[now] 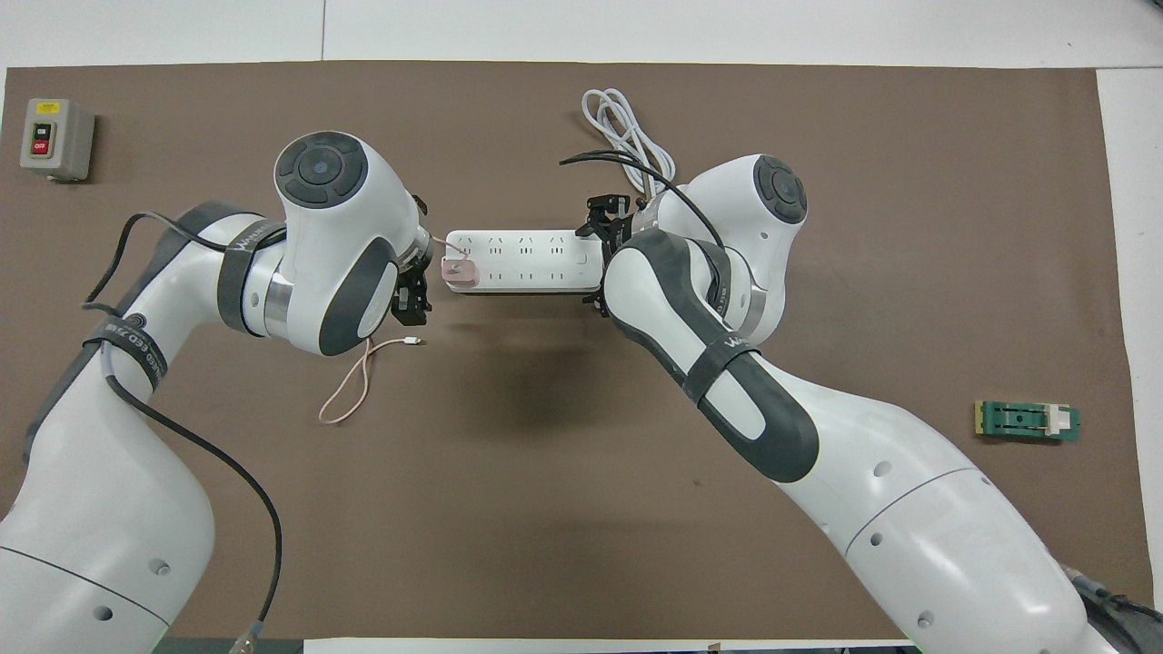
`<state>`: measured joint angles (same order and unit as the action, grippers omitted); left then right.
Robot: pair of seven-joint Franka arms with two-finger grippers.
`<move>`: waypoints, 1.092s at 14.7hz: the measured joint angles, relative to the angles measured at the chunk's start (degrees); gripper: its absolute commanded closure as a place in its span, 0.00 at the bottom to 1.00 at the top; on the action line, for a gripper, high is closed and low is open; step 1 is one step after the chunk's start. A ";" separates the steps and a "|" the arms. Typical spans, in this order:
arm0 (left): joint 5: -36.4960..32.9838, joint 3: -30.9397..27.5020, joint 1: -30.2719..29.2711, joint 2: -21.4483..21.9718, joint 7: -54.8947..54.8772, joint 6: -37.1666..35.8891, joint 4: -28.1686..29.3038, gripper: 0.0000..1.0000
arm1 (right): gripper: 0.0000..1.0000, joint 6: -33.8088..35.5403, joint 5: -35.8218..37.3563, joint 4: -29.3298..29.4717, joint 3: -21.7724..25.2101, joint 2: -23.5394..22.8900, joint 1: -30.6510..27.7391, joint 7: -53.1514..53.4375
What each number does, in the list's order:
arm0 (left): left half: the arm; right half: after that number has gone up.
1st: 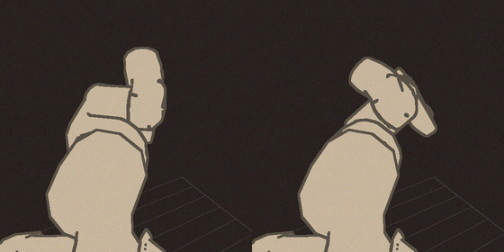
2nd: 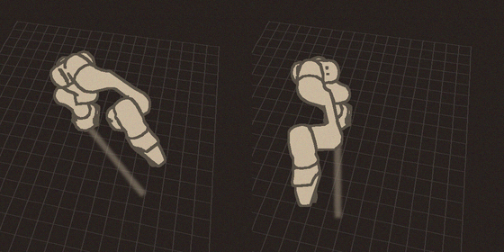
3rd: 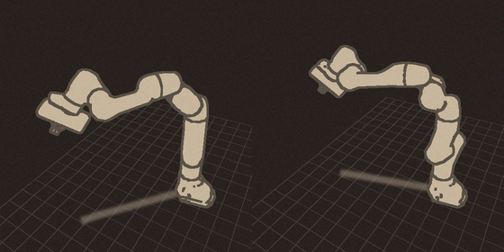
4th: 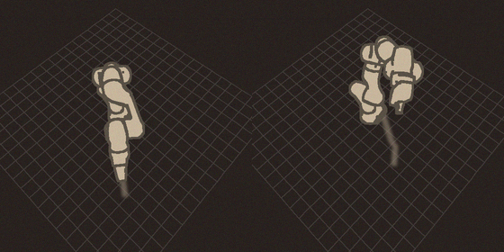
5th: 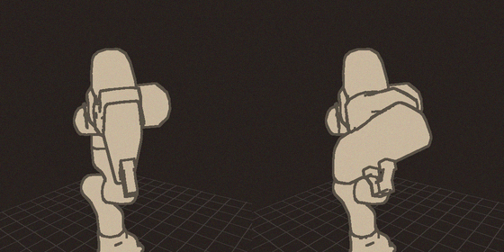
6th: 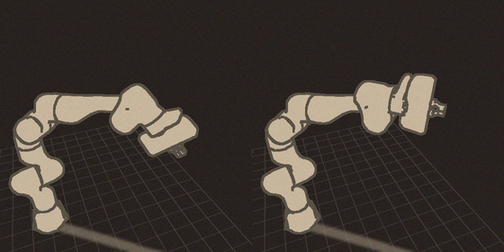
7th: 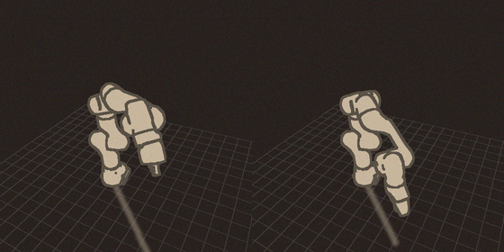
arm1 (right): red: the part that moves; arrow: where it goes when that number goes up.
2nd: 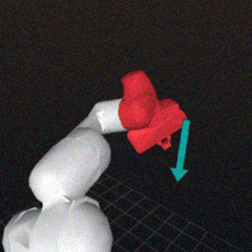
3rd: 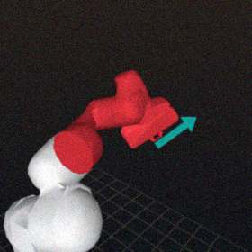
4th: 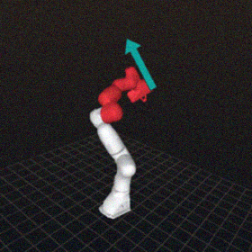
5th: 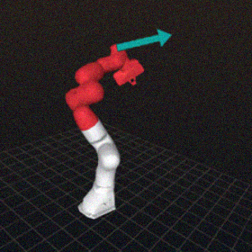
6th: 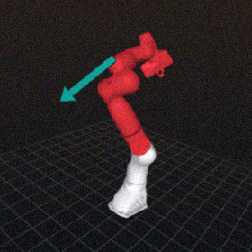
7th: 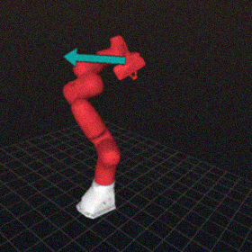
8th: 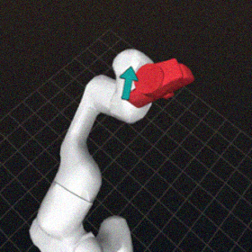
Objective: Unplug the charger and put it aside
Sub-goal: 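Grasp the pink charger with the left gripper while the right gripper holds the strip, then pull the pink charger out of the strip with the left gripper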
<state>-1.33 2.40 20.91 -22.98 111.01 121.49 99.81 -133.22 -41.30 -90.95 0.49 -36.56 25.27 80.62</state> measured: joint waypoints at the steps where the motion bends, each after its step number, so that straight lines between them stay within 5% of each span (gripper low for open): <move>1: -0.03 -0.11 -0.36 0.02 -0.44 0.03 0.12 0.00 | 0.00 0.00 0.00 0.25 0.01 -0.28 -0.05 -0.31; 16: 0.05 0.95 4.44 0.27 4.02 5.40 3.49 0.00 | 0.03 0.31 0.50 2.76 0.26 -2.50 -0.30 -2.60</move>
<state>-1.29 3.35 25.35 -22.70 115.02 126.90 103.30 -132.91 -40.80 -88.19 0.75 -39.06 24.98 78.01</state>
